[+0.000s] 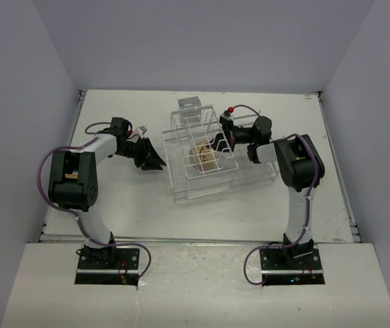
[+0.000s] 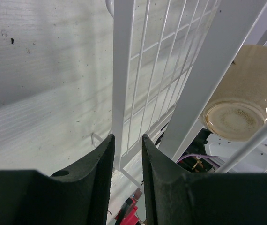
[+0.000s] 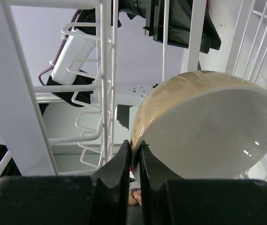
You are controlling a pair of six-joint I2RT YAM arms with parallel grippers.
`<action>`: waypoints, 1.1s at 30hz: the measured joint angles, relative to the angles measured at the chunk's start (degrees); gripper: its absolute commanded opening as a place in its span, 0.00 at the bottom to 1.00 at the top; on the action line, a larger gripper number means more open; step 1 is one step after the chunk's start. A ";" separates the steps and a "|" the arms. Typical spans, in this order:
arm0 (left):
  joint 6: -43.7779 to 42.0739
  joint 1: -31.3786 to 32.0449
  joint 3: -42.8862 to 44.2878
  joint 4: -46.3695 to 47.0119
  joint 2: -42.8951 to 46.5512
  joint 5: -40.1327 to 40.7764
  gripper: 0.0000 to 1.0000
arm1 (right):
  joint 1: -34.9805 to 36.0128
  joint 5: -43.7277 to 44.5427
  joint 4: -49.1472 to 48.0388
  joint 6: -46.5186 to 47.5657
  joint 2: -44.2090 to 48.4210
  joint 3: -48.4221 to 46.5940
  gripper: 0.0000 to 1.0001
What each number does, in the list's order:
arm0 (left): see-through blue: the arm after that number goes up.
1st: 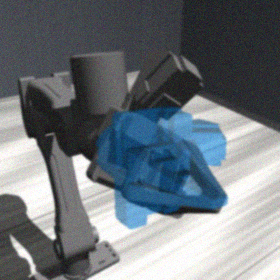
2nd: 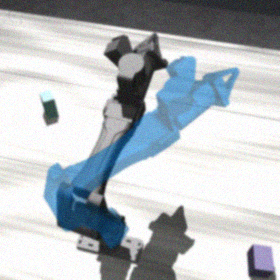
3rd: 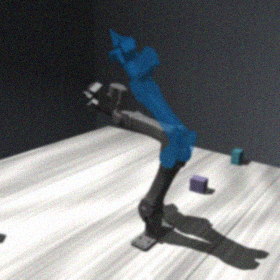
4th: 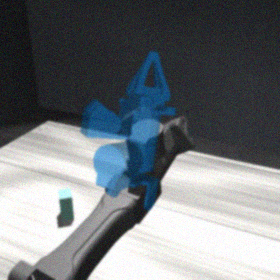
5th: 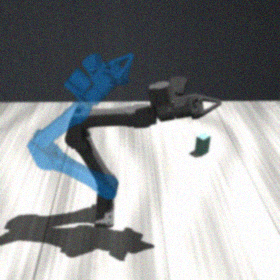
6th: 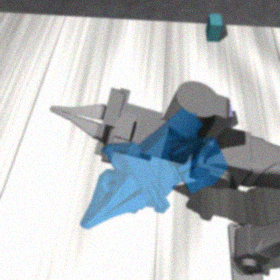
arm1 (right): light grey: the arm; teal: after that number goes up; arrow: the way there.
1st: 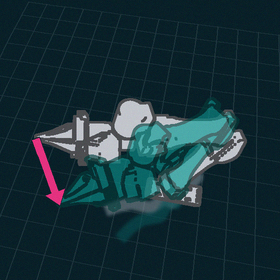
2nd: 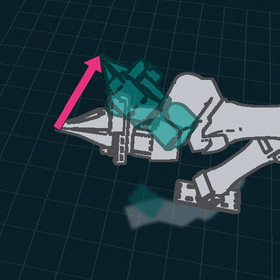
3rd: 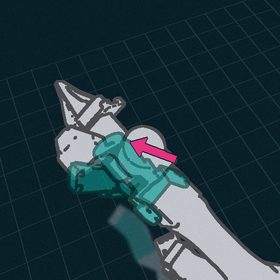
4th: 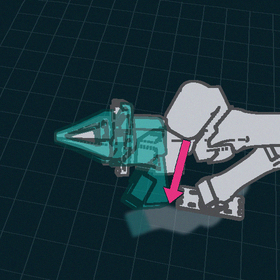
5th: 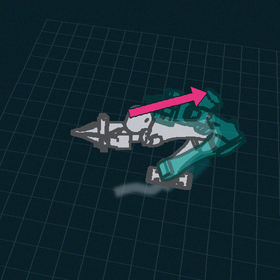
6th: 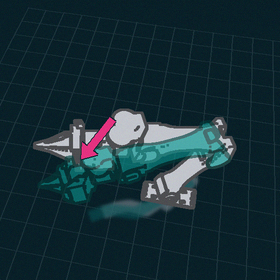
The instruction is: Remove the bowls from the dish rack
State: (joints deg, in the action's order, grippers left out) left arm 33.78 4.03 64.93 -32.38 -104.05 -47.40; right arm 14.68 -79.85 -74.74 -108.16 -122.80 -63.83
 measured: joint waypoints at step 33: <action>-0.35 0.00 0.00 0.02 0.00 -0.44 0.31 | -1.90 -2.16 8.33 16.04 7.13 1.73 0.00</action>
State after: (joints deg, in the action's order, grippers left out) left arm 33.43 4.03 64.93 -32.36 -104.05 -47.83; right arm 12.78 -82.02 -66.41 -92.12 -115.68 -62.11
